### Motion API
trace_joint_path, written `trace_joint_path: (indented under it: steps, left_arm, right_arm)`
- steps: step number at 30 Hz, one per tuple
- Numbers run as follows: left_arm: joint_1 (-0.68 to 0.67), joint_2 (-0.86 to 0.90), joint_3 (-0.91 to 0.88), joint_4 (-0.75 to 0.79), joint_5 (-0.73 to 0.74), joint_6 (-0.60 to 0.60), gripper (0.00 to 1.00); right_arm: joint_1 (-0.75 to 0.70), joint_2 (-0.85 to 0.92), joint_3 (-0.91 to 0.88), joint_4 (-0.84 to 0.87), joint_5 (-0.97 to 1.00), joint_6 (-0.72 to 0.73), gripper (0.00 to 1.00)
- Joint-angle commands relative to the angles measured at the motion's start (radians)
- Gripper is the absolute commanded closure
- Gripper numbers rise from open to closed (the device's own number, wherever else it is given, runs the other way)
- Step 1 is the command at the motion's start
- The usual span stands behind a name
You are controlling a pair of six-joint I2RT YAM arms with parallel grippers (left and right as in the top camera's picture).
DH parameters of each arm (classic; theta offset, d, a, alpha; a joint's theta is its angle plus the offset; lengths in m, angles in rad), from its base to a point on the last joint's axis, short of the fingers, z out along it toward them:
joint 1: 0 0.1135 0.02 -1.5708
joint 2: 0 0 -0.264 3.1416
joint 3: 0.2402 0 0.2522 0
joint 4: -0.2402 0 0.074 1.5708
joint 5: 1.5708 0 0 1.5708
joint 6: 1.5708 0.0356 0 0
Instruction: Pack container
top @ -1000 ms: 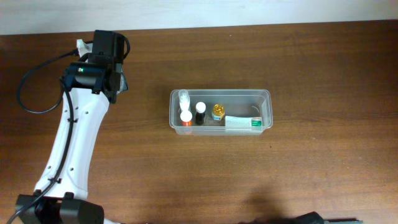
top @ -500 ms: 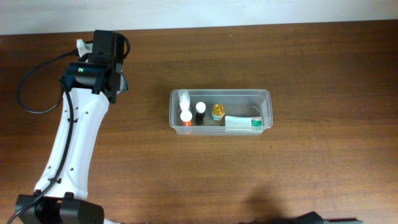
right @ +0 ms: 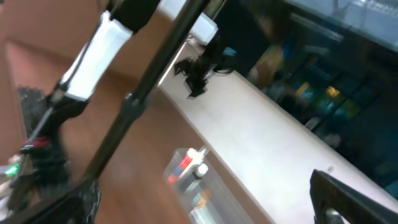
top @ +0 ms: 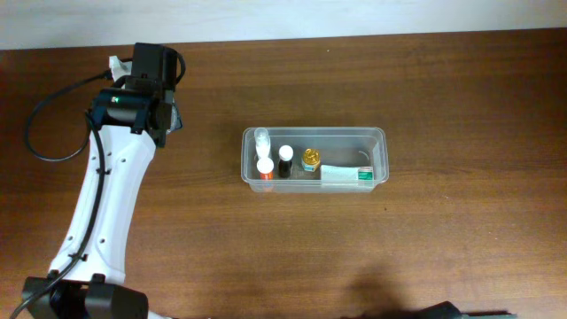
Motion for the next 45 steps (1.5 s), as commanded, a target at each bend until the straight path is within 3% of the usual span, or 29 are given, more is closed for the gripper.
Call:
trace_joint_path:
  steps: [1,16,21,26,40,45]
  left_arm:
    - [0.003,-0.024,0.016,-0.001,-0.014,0.001,0.00]
    - [0.003,-0.024,0.016,-0.001,-0.014,0.001,0.01]
    - [0.003,-0.024,0.016,-0.001,-0.014,0.001,0.01]
    - [0.003,-0.024,0.016,-0.001,-0.014,0.001,0.01]
    - [0.003,-0.024,0.016,-0.001,-0.014,0.001,0.01]
    - [0.003,-0.024,0.016,-0.001,-0.014,0.001,0.01]
  right_arm:
    - [-0.021,-0.001,-0.108,0.089,-0.013,-0.010,0.02]
    - [-0.041,-0.002,-0.896,1.196,-0.233,0.006,0.02]
    - [-0.041,-0.002,-0.992,1.309,-0.133,0.061,0.01]
    - [-0.041,-0.002,-1.057,1.388,0.181,0.420,0.02]
    - [-0.041,-0.002,-1.324,1.681,0.333,0.435,0.02]
    - [-0.040,-0.002,-1.400,1.727,0.381,0.509,0.02]
